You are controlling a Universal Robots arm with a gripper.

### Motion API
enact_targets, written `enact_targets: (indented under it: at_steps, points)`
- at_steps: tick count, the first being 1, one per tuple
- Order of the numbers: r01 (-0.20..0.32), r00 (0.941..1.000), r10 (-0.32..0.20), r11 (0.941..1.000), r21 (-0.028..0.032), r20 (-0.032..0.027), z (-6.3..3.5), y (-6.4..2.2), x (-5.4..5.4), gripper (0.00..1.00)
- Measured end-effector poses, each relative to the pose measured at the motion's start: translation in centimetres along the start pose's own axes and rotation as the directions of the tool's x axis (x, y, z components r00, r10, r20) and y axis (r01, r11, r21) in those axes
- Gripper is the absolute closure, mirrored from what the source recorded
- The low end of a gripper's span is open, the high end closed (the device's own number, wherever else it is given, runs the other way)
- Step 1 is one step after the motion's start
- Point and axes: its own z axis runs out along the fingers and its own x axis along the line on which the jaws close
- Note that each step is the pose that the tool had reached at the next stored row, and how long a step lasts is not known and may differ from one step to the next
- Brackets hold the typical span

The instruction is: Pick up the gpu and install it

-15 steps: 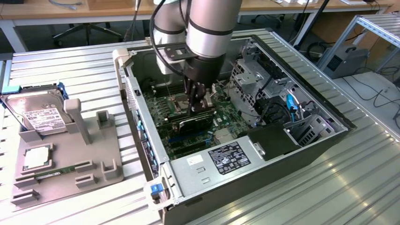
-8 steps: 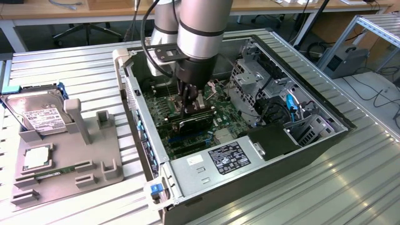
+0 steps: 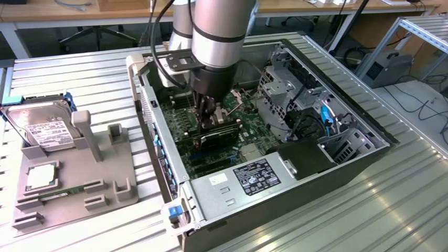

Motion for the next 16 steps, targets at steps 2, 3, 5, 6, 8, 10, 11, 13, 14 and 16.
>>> enact_targets:
  at_steps: [2, 3, 5, 6, 8, 10, 11, 13, 14, 16]
  points:
    - [0.0, 1.0, 0.0, 1.0, 0.0, 0.0, 0.04, 0.21, 0.0, 0.89]
    - [0.0, 1.0, 0.0, 1.0, 0.0, 0.0, 0.06, 0.26, 0.1, 0.89]
    - [0.0, 1.0, 0.0, 1.0, 0.0, 0.0, 0.12, 0.43, 0.2, 0.89]
    - [0.0, 1.0, 0.0, 1.0, 0.0, 0.0, 0.14, 0.5, 0.2, 0.89]
    - [0.0, 1.0, 0.0, 1.0, 0.0, 0.0, 0.21, 0.78, 0.2, 0.89]
    - [0.0, 1.0, 0.0, 1.0, 0.0001, 0.0001, 0.28, 1.1, 0.2, 0.89]
    - [0.0, 1.0, 0.0, 1.0, 0.0001, 0.0002, 0.31, 1.19, 0.2, 0.89]
    - [0.0, 1.0, 0.0, 1.0, 0.0001, 0.0001, 0.37, 1.25, 0.3, 0.89]
    - [0.0, 1.0, 0.0, 1.0, 0.0001, 0.0001, 0.41, 1.27, 0.3, 0.89]
    - [0.0, 1.0, 0.0, 1.0, 0.0001, 0.0001, 0.46, 1.32, 0.3, 0.89]
